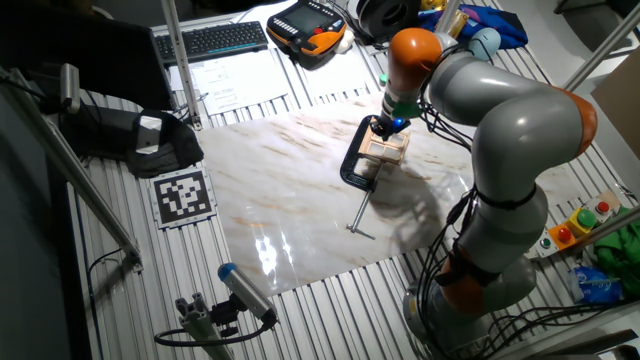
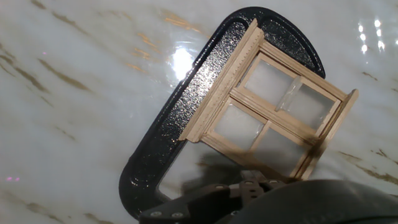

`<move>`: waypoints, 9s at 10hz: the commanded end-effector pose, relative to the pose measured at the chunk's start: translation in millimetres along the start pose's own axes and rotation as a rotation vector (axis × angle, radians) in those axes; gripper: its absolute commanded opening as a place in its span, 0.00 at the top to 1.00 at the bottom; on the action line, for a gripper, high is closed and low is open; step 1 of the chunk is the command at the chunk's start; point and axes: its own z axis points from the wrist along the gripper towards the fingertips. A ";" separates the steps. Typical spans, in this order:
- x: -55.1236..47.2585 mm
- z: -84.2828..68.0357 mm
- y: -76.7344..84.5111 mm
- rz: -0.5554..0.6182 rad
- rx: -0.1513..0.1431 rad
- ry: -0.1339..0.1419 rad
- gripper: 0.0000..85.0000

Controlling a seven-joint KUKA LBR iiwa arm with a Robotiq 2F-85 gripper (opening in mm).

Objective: Open a sliding window

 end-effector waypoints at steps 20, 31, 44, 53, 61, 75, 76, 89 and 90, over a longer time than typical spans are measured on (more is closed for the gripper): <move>-2.2 62.4 -22.6 0.268 0.076 -0.026 1.00; -10.2 87.3 -32.2 0.384 0.086 -0.030 1.00; -41.8 76.6 -47.9 0.368 0.112 -0.007 1.00; -45.7 71.4 -43.7 0.350 0.132 -0.049 1.00; -50.3 72.4 -37.2 0.318 0.111 -0.064 1.00; -58.5 68.8 -42.6 0.323 0.099 -0.041 1.00; -62.4 68.6 -45.6 0.330 0.106 -0.048 1.00; -66.6 86.9 -71.9 0.422 0.116 -0.033 1.00; -66.3 88.8 -72.9 0.429 0.110 -0.029 1.00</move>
